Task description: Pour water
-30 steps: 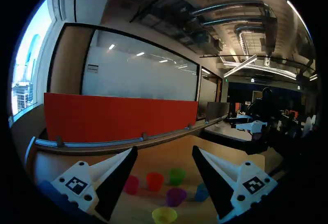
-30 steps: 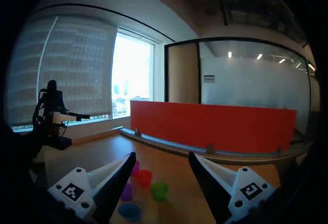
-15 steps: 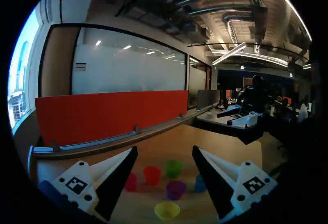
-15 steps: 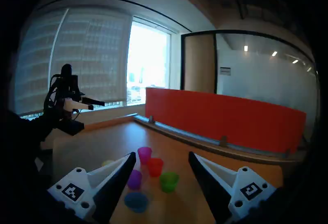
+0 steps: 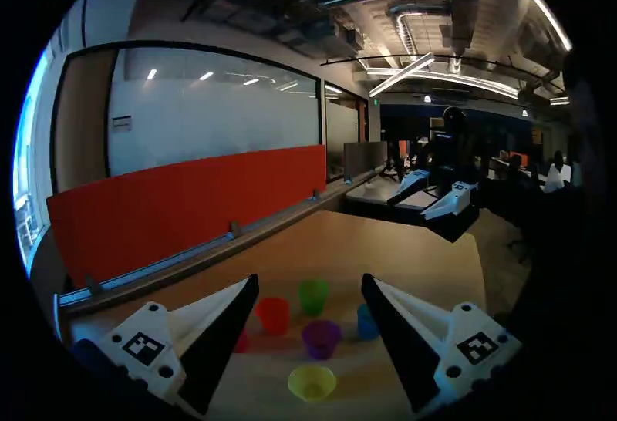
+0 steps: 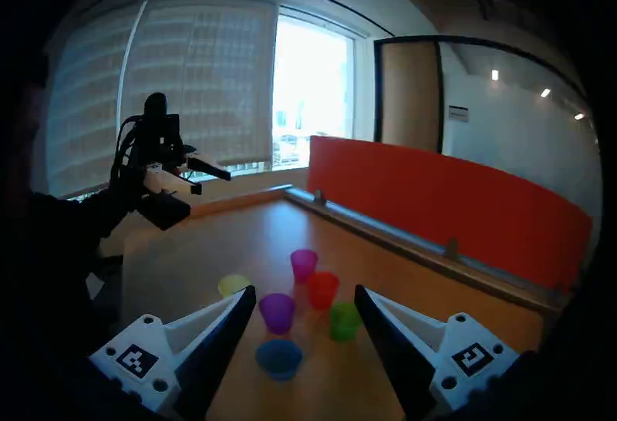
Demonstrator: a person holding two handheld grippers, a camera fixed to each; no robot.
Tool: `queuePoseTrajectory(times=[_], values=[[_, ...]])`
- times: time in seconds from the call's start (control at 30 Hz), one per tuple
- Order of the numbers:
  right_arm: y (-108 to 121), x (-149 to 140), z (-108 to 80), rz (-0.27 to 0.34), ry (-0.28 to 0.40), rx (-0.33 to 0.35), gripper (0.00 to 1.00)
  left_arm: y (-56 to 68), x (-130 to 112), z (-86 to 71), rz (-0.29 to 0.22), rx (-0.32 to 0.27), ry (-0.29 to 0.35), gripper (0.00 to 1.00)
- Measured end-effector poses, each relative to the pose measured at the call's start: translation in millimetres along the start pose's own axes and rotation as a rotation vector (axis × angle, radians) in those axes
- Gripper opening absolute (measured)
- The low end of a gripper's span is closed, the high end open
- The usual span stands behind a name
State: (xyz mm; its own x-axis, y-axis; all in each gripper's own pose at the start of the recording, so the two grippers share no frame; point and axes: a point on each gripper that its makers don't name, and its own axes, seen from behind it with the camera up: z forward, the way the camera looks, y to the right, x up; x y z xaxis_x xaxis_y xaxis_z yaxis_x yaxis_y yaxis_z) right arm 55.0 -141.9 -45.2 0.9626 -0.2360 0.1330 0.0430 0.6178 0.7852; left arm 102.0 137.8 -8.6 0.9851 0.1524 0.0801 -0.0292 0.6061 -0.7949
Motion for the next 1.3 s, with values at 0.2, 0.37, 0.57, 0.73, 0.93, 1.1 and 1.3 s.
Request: queuePoseTrajectory(times=[0.2,0.37,0.57,0.73,0.93,1.1,1.3], values=[[-9.9,-13.3,5.9,-0.023,-0.044,0.038,0.99,4.8,-12.2,7.5,0.018,-0.027,-0.032,0.99],[-12.0,-32.2,10.3,-0.031,-0.092,0.056,0.99,3.0,-23.1,11.7,0.006,-0.04,-0.06,0.99],[-13.6,-57.5,16.4,-0.042,-0.155,0.073,0.99,-0.5,-39.1,16.2,0.005,-0.044,-0.095,0.99],[-17.4,-77.5,22.9,-0.041,-0.2,0.09,0.99,-0.7,-52.4,19.7,0.0,-0.055,-0.116,0.99],[-22.5,-107.4,32.0,-0.036,-0.262,0.107,0.99,-0.8,-66.6,24.3,0.0,-0.063,-0.139,0.99],[-25.2,-128.6,39.6,-0.024,-0.298,0.118,0.99,-0.9,-76.3,27.6,-0.006,-0.069,-0.152,0.99],[-28.1,-141.8,44.6,-0.015,-0.315,0.134,0.99,-5.1,-82.4,30.7,-0.006,-0.062,-0.161,0.99]])
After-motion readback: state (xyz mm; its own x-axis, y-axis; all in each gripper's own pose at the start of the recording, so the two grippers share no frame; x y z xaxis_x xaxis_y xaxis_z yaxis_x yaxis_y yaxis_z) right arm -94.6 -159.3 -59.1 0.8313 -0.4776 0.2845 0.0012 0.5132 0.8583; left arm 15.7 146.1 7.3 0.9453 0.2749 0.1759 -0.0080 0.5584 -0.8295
